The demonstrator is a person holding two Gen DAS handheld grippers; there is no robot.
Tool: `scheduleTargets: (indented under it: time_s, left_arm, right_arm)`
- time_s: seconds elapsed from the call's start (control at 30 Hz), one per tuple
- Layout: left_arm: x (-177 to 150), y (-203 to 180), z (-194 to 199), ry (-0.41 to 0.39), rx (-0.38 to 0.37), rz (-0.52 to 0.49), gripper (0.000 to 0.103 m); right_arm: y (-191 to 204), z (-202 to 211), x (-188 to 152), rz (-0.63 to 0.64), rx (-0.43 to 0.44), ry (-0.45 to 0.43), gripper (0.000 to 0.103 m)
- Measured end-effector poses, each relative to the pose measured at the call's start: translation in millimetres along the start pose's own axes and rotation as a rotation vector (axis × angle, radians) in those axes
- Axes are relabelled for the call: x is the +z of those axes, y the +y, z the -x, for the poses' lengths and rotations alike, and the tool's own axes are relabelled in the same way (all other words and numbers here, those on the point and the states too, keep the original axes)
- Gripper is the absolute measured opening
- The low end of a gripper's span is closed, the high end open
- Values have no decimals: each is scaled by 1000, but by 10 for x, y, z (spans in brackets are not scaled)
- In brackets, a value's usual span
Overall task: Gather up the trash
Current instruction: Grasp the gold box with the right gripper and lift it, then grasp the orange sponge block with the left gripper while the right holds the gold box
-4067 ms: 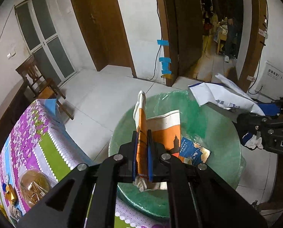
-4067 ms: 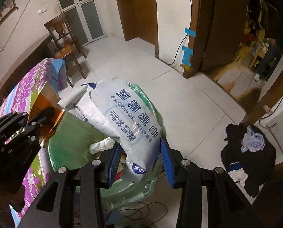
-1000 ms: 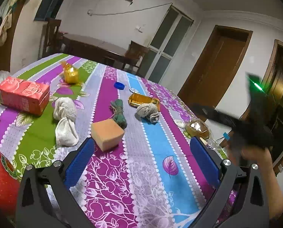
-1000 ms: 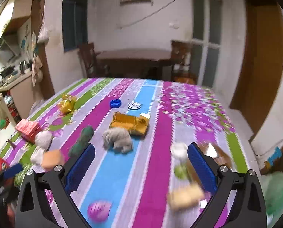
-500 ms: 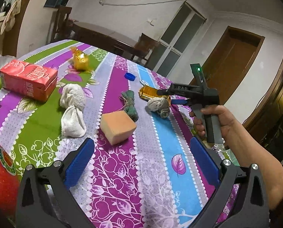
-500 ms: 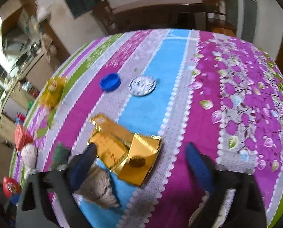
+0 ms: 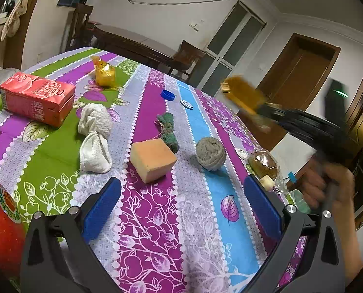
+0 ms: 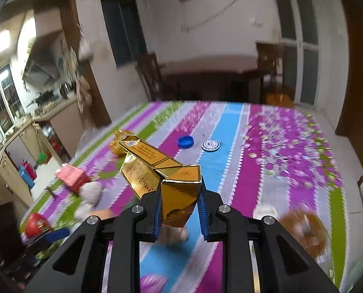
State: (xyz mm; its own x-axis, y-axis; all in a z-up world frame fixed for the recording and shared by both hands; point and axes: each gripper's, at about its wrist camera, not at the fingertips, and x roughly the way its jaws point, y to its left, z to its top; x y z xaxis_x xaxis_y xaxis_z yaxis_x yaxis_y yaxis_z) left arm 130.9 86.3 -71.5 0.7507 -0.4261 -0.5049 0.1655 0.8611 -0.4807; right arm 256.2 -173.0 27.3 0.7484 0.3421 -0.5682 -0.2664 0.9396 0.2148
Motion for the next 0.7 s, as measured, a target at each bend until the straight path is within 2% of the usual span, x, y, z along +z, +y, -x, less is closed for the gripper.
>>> scheduleTargets:
  time_s: [0.13,0.23,0.33,0.43,0.53,0.7]
  left_arm:
    - [-6,-25,71,-25,-12,-17,97]
    - [-13,-72,132,-52,-26,-40,96]
    - [-23,-120,189,-75,-46,-62,91]
    - [-22,-158,203,-84,-47,-76,87]
    - [-7,-150,144,-59,-32,-68,87]
    - [4,-94,66,-30,2,-40,87]
  right_arm:
    - [95,623,-480,-43,-10,-56,25]
    - [17,904,-896,-130,-19,-52,25]
    - [-125,1099,-1255,-209,-80,-60,25]
    - [-282,1184,-1546,-299,-117,-53,25]
    - [-328,1241,-1729,-326,-156,-44,25]
    - [-334,1230,-1931,-348,-149,-6,26]
